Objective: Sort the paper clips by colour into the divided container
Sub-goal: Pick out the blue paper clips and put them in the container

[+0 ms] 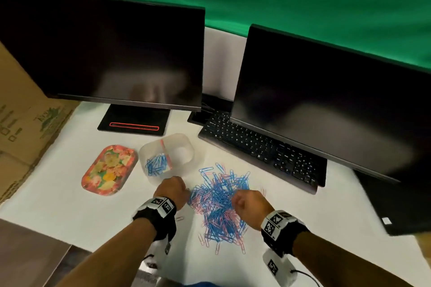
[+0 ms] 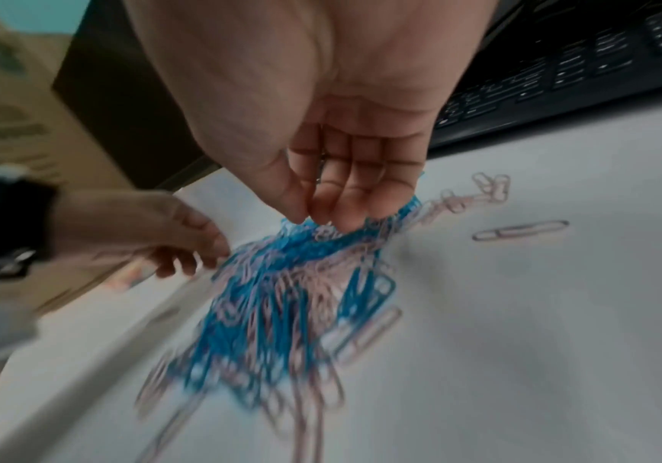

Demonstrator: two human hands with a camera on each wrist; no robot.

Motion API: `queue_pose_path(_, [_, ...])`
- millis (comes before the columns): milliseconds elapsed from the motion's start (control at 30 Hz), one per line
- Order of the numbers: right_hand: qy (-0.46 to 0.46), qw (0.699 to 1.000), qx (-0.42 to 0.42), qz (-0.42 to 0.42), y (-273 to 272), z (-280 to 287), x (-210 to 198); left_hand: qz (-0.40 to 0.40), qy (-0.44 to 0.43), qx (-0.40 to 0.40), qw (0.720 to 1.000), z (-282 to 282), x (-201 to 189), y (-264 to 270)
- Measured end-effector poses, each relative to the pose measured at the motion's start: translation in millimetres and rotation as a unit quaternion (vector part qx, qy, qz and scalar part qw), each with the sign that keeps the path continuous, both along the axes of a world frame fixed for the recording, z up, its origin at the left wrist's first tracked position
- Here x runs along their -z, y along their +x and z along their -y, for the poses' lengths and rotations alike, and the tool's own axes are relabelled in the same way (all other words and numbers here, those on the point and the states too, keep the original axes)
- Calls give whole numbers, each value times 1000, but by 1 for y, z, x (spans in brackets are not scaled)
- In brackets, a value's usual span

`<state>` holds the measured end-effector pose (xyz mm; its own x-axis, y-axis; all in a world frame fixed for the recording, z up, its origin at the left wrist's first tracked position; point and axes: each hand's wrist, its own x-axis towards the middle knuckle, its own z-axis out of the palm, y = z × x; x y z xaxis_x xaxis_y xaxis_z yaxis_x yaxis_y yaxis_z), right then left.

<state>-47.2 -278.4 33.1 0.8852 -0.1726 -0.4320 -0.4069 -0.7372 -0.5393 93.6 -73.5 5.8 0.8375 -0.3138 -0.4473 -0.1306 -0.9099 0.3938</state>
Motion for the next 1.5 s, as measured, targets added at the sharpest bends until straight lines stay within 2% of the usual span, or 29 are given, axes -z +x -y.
queue_pose_path(133, [-54, 992, -110, 15, -24, -26, 2, -6, 34, -3, 999, 8, 10, 0])
queue_pose_path(300, [-137, 973, -187, 12, -23, -57, 8, -20, 38, -12, 999, 9, 13, 0])
queue_pose_path(433, [-166, 969, -184, 1, -15, -73, 11, -31, 24, 1, 999, 6, 10, -2])
queue_pose_path(533, [-173, 972, -161, -14, -12, -72, 12, -25, -29, -29, 999, 0, 6, -1])
queue_pose_path(600, [-183, 969, -162, -21, -13, -68, 14, -51, -99, -72, 991, -5, 4, 0])
queue_pose_path(700, [-196, 966, -169, -19, -17, -63, 15, -108, -199, -128, 966, -10, 2, 1])
queue_pose_path(867, [-181, 972, -150, -3, -21, -54, 16, -171, -305, -189, 918, -10, -1, 0])
queue_pose_path(967, [-148, 981, -124, -4, -21, -51, 16, -195, -335, -206, 898, -7, -1, -1])
queue_pose_path(1133, [-23, 1000, -9, 11, -21, -38, 16, -245, -359, -264, 861, -2, -3, -3])
queue_pose_path(1233, [39, 999, 25, 2, -20, -26, 17, -247, -362, -281, 854, -1, 0, -3])
queue_pose_path(1367, [179, 974, 134, -31, -14, -15, 14, -244, -384, -305, 837, 3, 1, -4])
queue_pose_path(1433, [219, 960, 172, -24, -11, -10, 11, -246, -393, -326, 824, 5, -1, -5])
queue_pose_path(1500, [251, 948, 196, -16, -9, -7, 6, -242, -390, -330, 825, 5, -3, -5])
